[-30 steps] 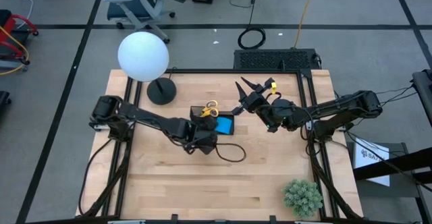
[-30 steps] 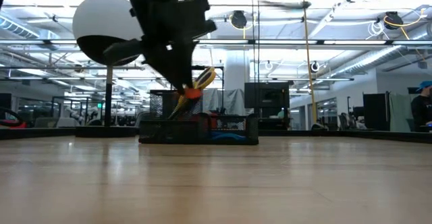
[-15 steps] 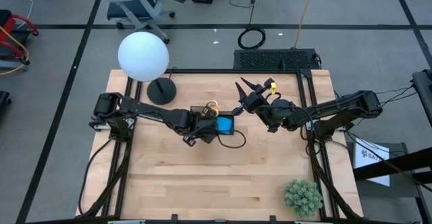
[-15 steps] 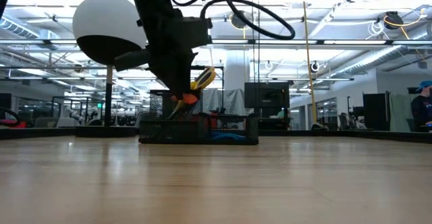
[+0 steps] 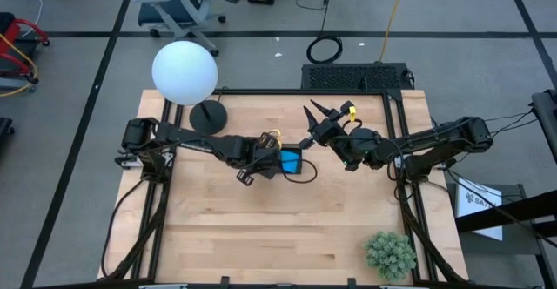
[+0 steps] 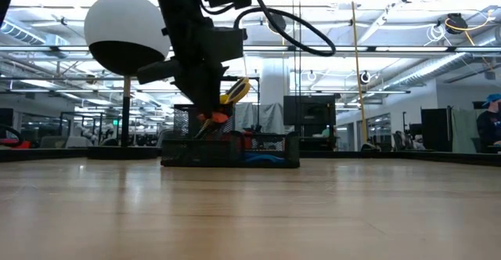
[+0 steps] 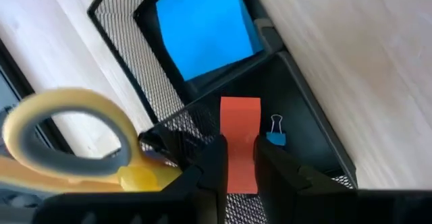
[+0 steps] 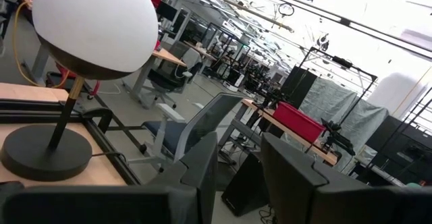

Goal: Pick and place office supplies into organizer
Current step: Put the orange eraser into the black mesh desk organizer

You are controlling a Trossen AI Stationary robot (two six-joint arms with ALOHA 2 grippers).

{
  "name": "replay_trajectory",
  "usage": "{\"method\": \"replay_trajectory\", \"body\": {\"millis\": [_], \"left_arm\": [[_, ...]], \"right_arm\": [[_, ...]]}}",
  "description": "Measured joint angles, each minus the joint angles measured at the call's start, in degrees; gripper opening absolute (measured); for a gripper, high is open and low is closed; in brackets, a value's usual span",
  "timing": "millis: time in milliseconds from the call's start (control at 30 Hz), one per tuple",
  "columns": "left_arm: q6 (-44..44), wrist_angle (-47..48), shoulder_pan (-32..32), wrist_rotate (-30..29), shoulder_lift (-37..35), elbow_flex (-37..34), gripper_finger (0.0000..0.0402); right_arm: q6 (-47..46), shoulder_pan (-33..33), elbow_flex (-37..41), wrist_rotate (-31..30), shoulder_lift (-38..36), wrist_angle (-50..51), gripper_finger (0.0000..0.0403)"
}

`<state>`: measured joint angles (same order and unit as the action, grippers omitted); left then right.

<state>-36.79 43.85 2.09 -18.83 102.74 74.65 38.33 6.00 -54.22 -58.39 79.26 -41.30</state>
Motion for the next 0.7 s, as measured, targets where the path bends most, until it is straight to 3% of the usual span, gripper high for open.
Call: {"method": "replay_trajectory", "body": {"millis": [467, 700], "left_arm": [[5.66, 3.22, -2.08, 1.11, 0.02, 0.00, 0.0065], [6.74, 2.89, -2.17, 6.42, 0.04, 0.00, 0.0066]], "right_arm": [[-0.02, -0.01, 0.00, 0.00, -0.02, -0.01, 0.0105], [-0.02, -0.02, 0.00, 0.00, -0.02, 0.00, 0.0105]]}}
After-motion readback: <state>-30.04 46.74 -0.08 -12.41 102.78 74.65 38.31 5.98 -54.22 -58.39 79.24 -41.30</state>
